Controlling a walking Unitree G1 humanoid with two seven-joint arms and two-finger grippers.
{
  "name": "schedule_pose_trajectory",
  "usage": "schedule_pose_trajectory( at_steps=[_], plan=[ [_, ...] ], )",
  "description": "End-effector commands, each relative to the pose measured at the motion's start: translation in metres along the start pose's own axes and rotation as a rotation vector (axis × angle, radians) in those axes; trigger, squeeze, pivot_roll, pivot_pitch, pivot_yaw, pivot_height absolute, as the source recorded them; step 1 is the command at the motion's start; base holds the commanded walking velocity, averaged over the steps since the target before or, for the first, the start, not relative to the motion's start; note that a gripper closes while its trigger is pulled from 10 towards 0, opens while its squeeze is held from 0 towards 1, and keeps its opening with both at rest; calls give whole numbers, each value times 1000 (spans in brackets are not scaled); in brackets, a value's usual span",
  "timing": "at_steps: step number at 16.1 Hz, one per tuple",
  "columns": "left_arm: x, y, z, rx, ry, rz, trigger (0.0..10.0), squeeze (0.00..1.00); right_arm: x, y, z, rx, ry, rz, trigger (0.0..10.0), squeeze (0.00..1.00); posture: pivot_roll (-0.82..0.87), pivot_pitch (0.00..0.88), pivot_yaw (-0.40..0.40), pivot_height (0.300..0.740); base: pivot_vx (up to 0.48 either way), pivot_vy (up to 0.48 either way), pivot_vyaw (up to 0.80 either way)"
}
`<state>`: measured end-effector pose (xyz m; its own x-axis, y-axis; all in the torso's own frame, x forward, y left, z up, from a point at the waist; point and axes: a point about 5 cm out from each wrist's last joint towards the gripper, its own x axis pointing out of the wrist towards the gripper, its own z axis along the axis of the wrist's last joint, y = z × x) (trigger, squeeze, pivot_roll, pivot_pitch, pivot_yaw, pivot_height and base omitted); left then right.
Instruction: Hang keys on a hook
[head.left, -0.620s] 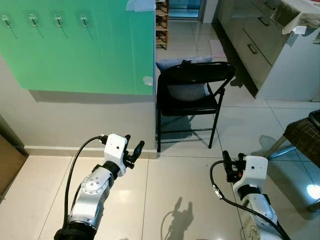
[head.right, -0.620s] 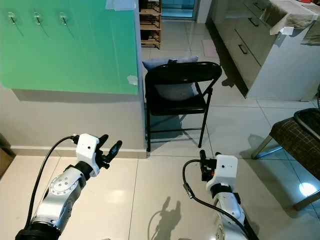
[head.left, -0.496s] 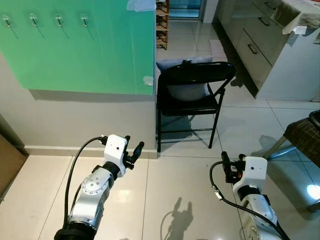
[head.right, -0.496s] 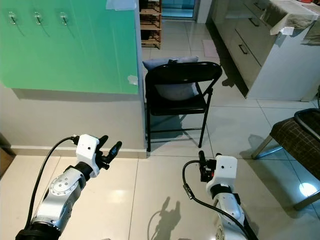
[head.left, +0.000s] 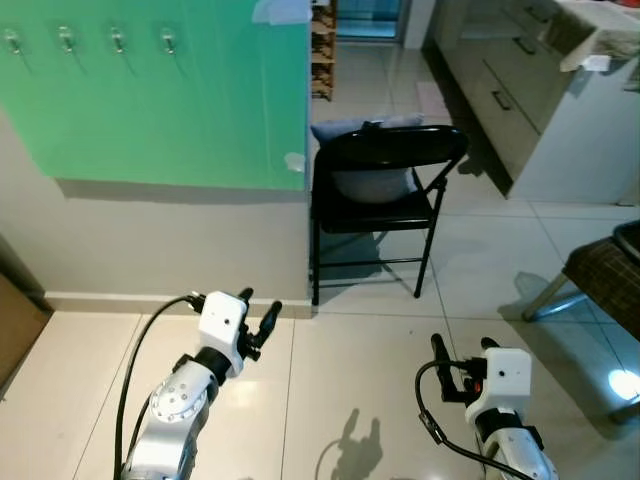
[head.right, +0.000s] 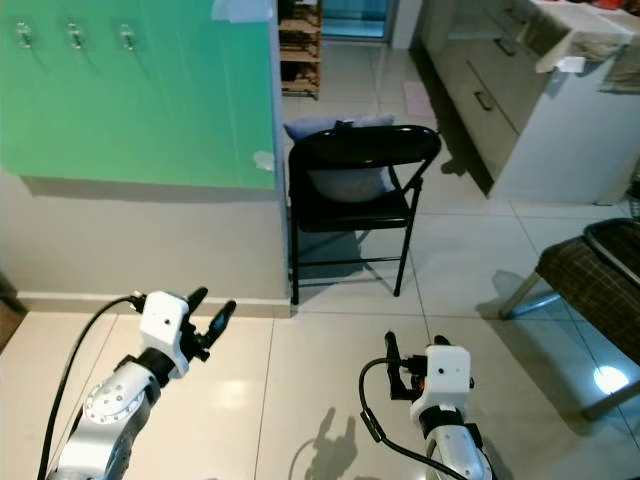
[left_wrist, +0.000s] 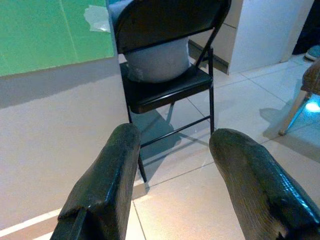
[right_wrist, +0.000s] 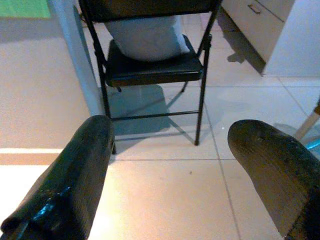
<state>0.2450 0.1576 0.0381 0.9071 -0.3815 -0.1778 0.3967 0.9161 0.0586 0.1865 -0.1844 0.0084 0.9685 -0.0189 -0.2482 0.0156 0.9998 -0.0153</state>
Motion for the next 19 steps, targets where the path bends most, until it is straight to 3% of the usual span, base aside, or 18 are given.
schedule_pose_trajectory(
  at_steps=[1, 2, 3, 4, 5, 6, 8, 9, 11, 12, 19],
  plan=[
    [1, 0, -5, 26, 25, -11, 10000, 0, 6, -3, -3, 2, 2, -10, 10000, 827, -105, 0, 17, 740, 0, 0, 0],
    [2, 0, -7, 30, 32, -10, 10000, 0, 7, -4, -4, 6, 5, -11, 10000, 502, -105, 0, 17, 740, 0, 0, 0],
    [3, 2, -10, 36, 41, -9, 10000, 0, 9, -5, -3, -3, 7, -20, 10000, 0, -106, 0, 20, 740, 0, 0, 0],
    [5, 3, -12, 37, 46, -8, 10000, 0, 11, -6, -2, -14, 6, -29, 10000, 0, -105, 0, 24, 740, 0, 0, 0],
    [6, 4, -15, 35, 54, -9, 10000, 0, 13, -8, -1, -7, -3, -44, 10000, 875, -105, 0, 24, 740, 0, 0, 0],
    [8, 5, -18, 44, 62, -11, 10000, 0, 15, -8, 2, -11, -16, -22, 10000, 1000, -105, 0, 25, 740, 0, 0, 0],
    [13, 9, -19, 48, 72, 4, 10000, 0, 20, -5, 6, 19, -37, -3, 10000, 1000, -102, 0, 25, 740, 0, 0, 0],
    [15, 12, -18, 58, 70, 10, 10000, 0, 22, -3, 12, -26, -67, 6, 10000, 1000, -104, 0, 28, 740, 0, 0, 0],
    [20, 14, -8, 58, 41, 3, 10000, 0, 27, 0, 17, -32, -67, -20, 10000, 1000, -106, 0, 29, 740, 0, 0, 0],
    [23, 15, -3, 47, 25, 2, 10000, 0, 31, 1, 22, -15, -73, -25, 10000, 0, -107, 0, 34, 740, 0, 480, 0],
    [29, 9, 8, -25, -4, 19, 10000, 0, 32, -5, 22, 18, -54, -45, 10000, 0, -112, 0, 35, 740, 0, 480, 0]
  ],
)
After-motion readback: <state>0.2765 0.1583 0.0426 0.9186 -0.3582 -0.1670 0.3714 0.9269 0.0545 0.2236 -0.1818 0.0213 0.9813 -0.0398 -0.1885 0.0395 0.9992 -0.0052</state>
